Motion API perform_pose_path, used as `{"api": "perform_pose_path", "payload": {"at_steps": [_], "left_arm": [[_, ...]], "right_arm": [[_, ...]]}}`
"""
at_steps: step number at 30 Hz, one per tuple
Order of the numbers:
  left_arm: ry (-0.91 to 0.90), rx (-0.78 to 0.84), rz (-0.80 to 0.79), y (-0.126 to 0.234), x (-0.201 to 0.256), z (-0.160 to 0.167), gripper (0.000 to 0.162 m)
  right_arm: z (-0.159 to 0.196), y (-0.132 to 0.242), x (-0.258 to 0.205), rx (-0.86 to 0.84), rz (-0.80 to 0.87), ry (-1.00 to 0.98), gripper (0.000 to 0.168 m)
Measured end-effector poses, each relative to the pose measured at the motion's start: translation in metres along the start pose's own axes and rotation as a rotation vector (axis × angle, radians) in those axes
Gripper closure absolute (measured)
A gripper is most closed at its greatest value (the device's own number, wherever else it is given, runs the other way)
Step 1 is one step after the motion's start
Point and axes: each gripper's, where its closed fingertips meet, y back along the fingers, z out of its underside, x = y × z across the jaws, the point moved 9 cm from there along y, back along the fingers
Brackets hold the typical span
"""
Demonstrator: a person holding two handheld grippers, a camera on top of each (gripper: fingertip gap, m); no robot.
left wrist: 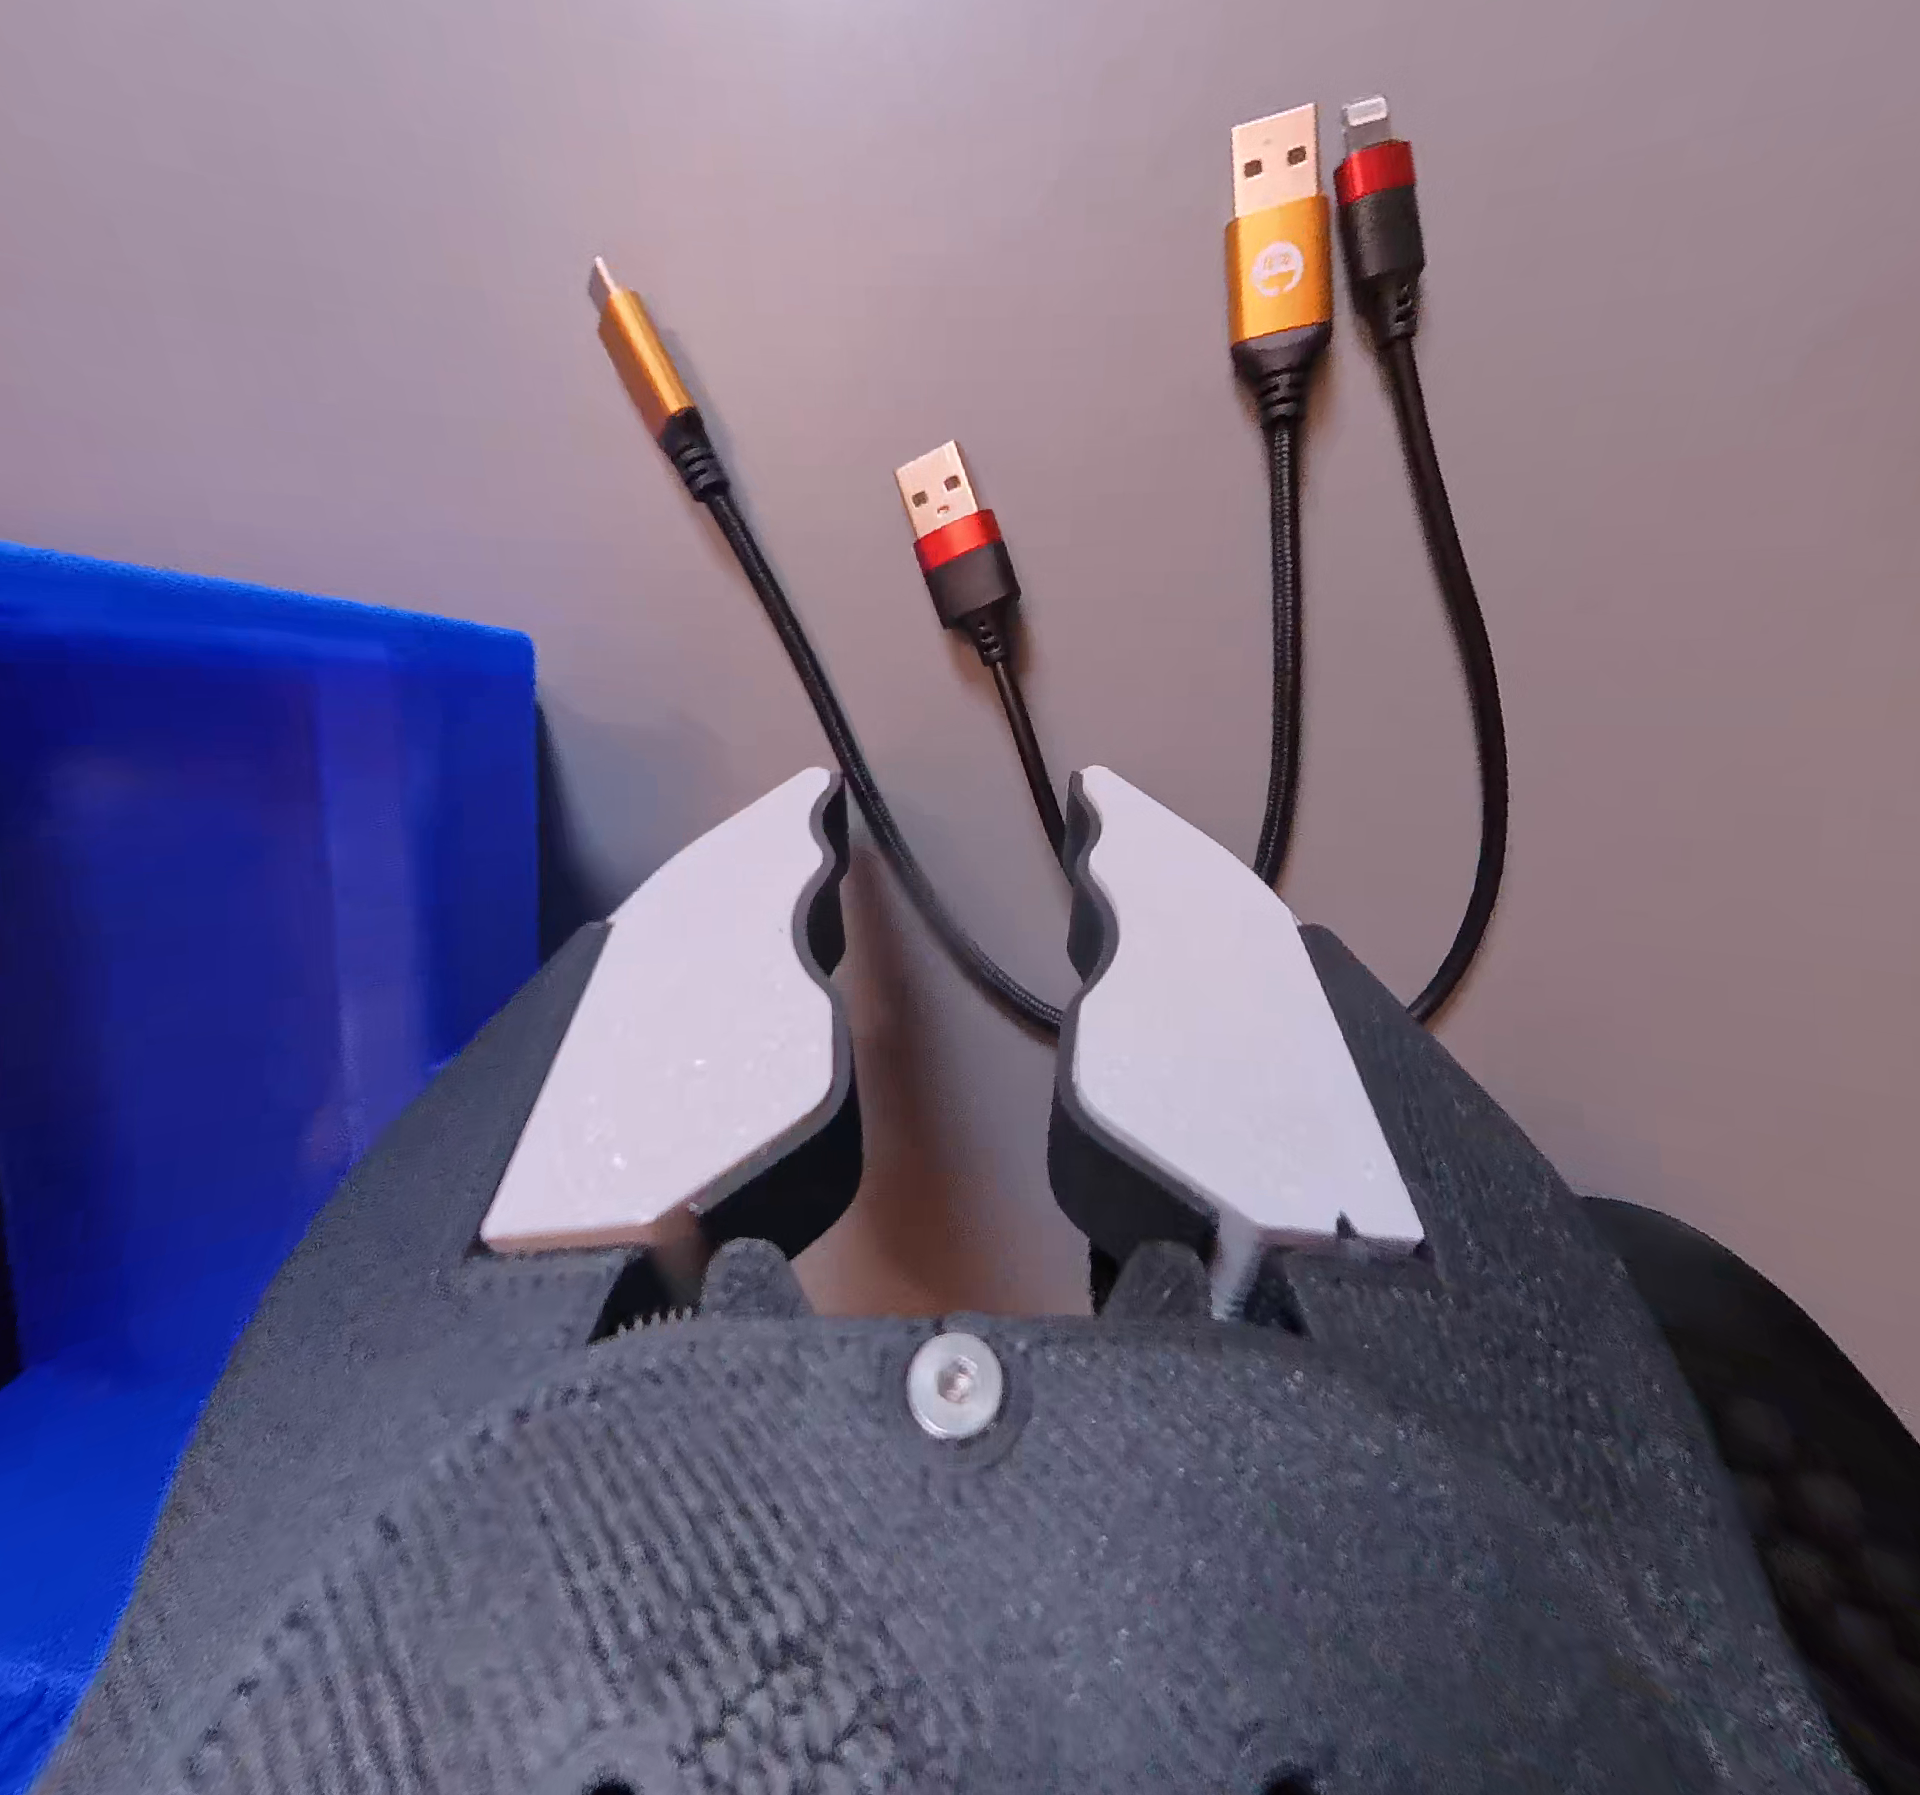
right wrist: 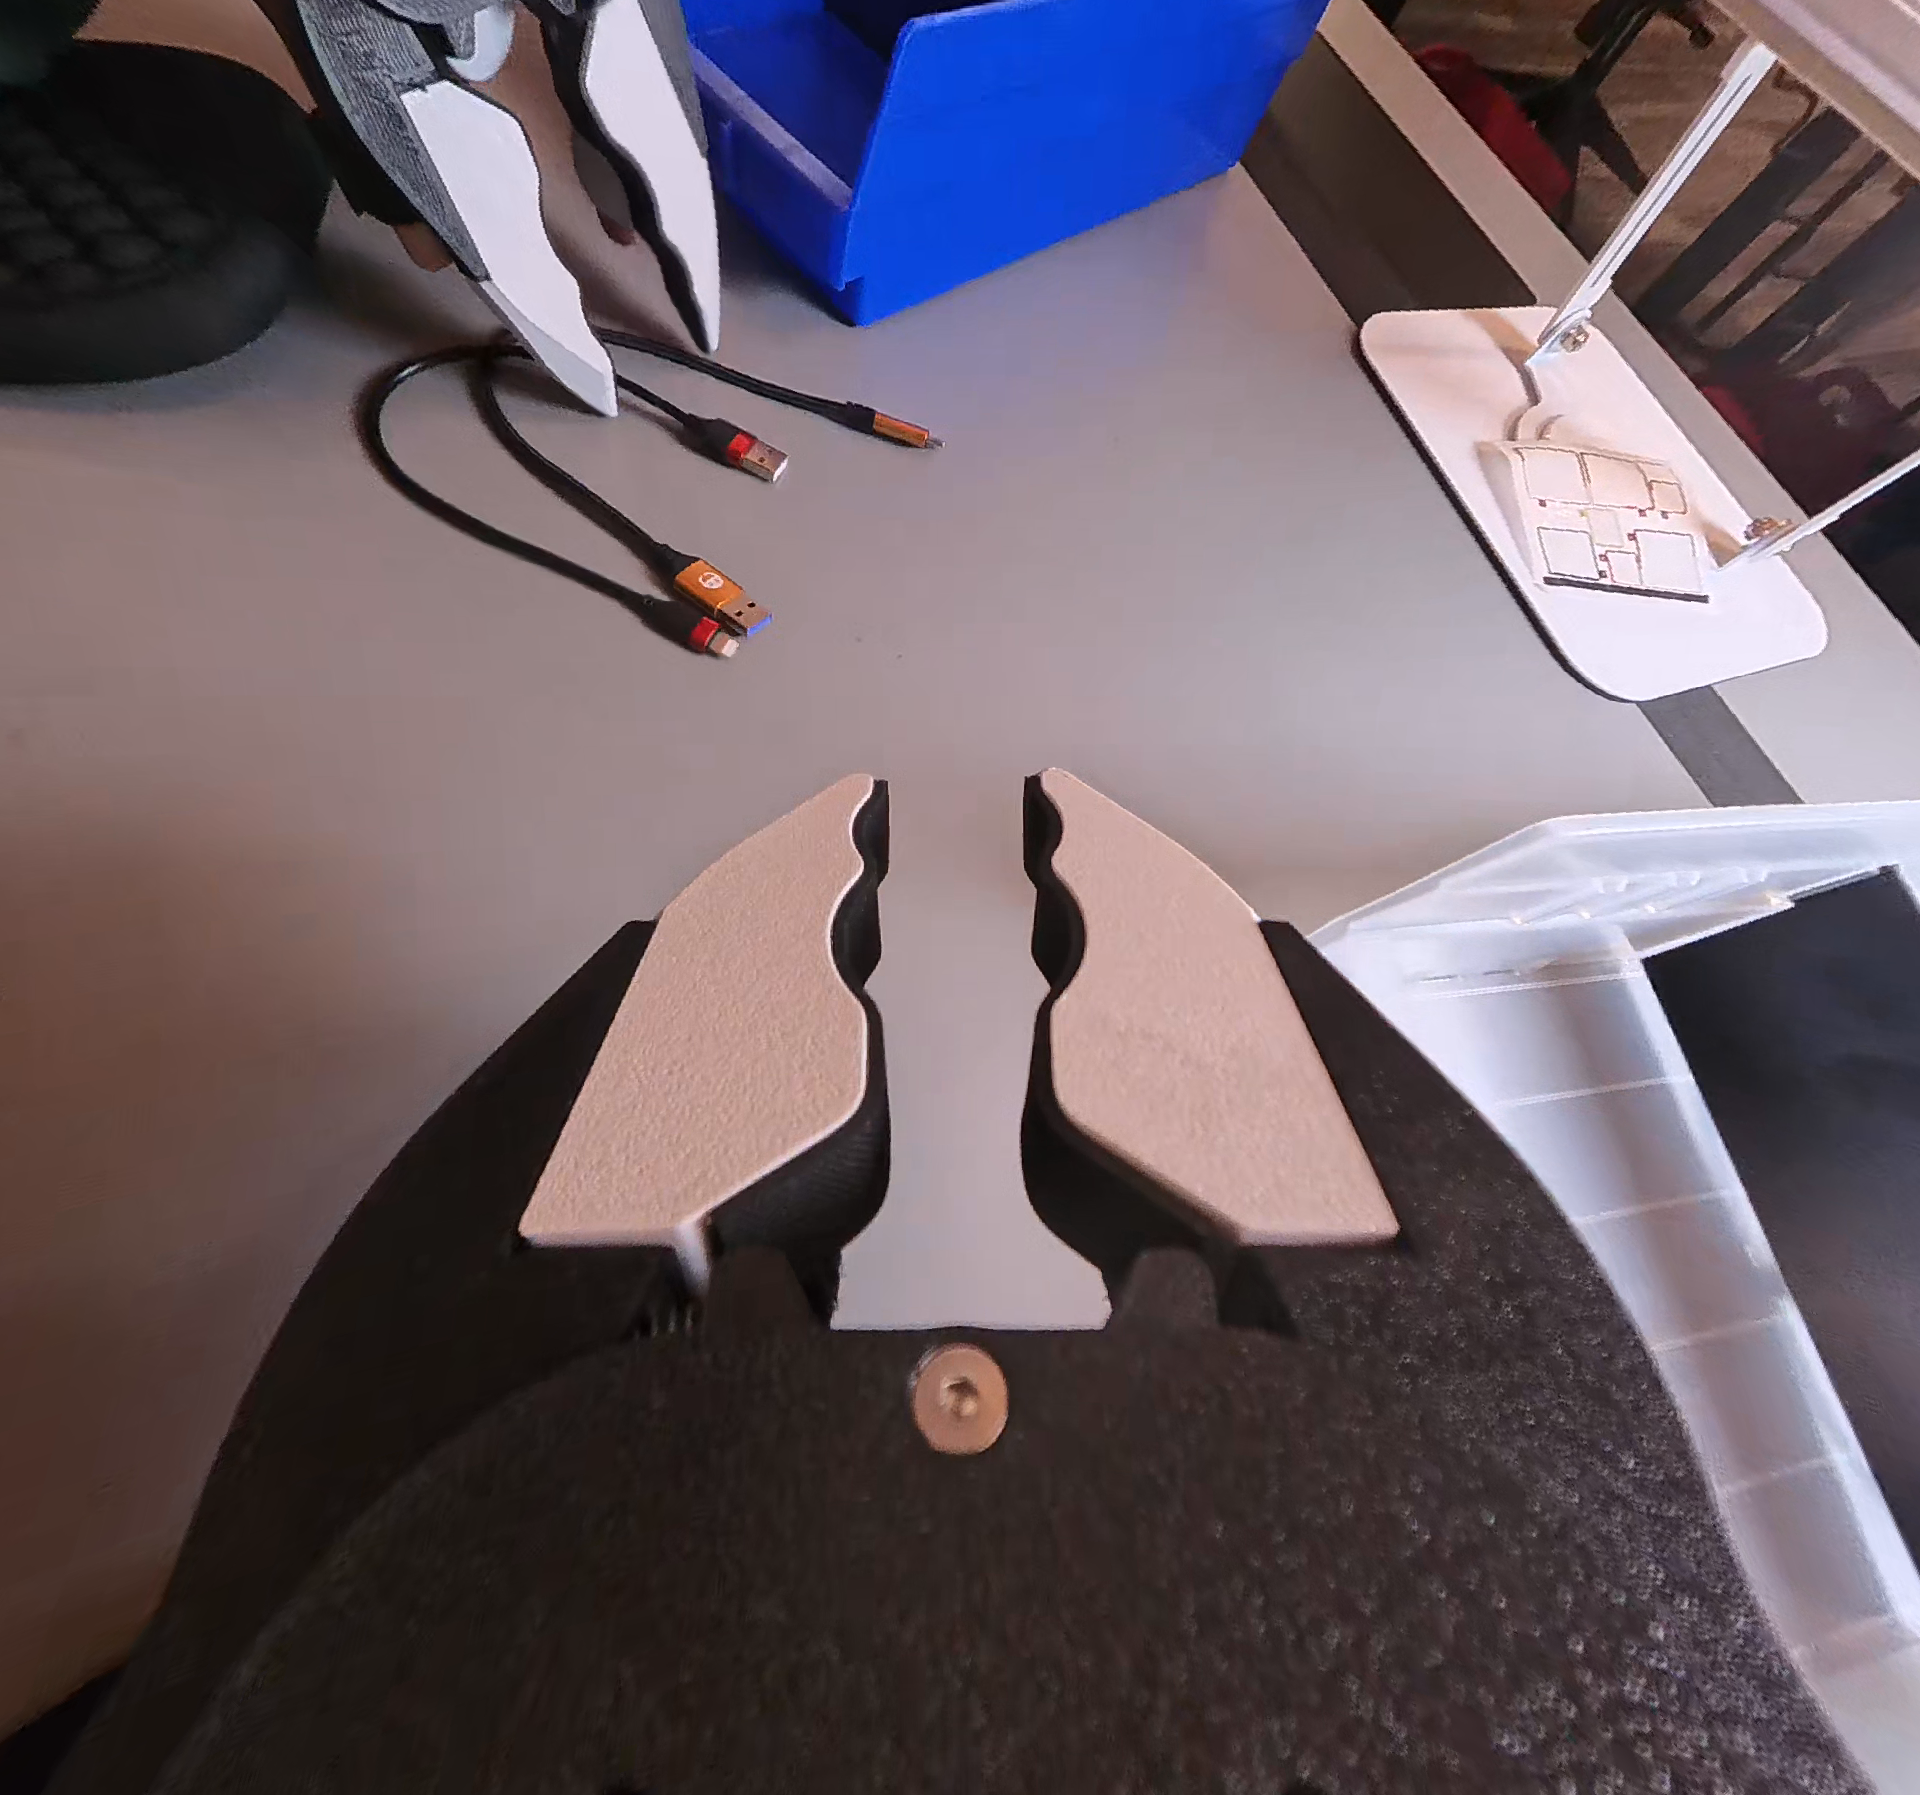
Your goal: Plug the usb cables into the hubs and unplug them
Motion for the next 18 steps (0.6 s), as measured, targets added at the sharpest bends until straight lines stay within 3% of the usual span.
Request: {"api": "perform_pose_path", "payload": {"at_steps": [4,7,11,16,18], "left_arm": [[0.039,-0.011,-0.026,0.001,-0.005,0.003,0.120],[0.129,0.021,0.075,-0.002,-0.012,0.008,0.124],[0.177,0.047,0.060,-0.002,-0.024,0.012,0.157],[0.012,0.014,0.001,-0.002,-0.018,0.006,0.158],[-0.016,0.117,0.052,0.000,-0.009,-0.004,0.158]], "right_arm": [[0.006,-0.001,0.001,0.002,-0.011,-0.029,0.143],[0.010,-0.002,0.001,0.009,-0.029,-0.056,0.144],[0.013,-0.003,0.000,0.019,-0.048,-0.089,0.144],[0.013,-0.003,-0.006,0.030,-0.055,-0.090,0.144],[0.009,-0.003,-0.010,0.044,-0.052,-0.074,0.144]]}}
